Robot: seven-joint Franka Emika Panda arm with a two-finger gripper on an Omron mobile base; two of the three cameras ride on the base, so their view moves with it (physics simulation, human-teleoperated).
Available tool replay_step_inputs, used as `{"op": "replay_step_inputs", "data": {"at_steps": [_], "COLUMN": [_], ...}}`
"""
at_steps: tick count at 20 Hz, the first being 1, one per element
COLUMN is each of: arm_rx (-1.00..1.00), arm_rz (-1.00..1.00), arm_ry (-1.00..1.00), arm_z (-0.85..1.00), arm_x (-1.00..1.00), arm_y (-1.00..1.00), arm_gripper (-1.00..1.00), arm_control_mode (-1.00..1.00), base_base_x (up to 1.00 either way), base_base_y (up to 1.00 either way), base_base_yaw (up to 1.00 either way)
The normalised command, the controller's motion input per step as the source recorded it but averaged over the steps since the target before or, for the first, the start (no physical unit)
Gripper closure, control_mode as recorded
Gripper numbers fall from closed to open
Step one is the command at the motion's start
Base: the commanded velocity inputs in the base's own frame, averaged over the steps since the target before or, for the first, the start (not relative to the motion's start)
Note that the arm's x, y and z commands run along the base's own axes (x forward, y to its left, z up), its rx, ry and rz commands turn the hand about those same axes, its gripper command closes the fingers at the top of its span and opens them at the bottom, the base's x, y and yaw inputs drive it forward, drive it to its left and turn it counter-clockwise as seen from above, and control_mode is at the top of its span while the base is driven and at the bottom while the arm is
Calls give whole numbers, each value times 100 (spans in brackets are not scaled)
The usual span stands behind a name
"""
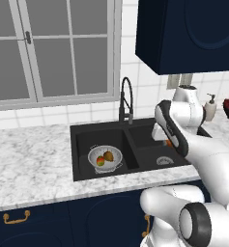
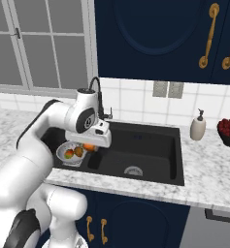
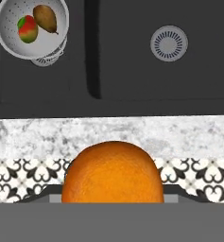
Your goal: Put the colander in the sink, put the tangerine, pear, mango in the colander, and turn on the sink faucet and pour water over the colander.
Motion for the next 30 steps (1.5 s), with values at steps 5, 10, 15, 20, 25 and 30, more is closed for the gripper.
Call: {"op": "replay_step_inputs", "data": {"at_steps": [5,10,15,20,25,30], "arm_rx": [2,1,0,0,0,0], "arm_rz": [9,4,1,2,1,3], "arm_ry": [2,-1,0,1,7,8], "arm_z": [10,0,0,-25,-68,-68], "arm_x": [0,27,63,53,25,19], "arm_y": [100,96,69,28,29,18], "arm_gripper": [100,100,100,100,100,100], "arm_control_mode": [-100,-100,-100,-100,-100,-100], "base_base_x": [0,0,0,0,0,0], "base_base_y": [0,0,0,0,0,0], "base_base_yaw": [0,0,0,0,0,0]}}
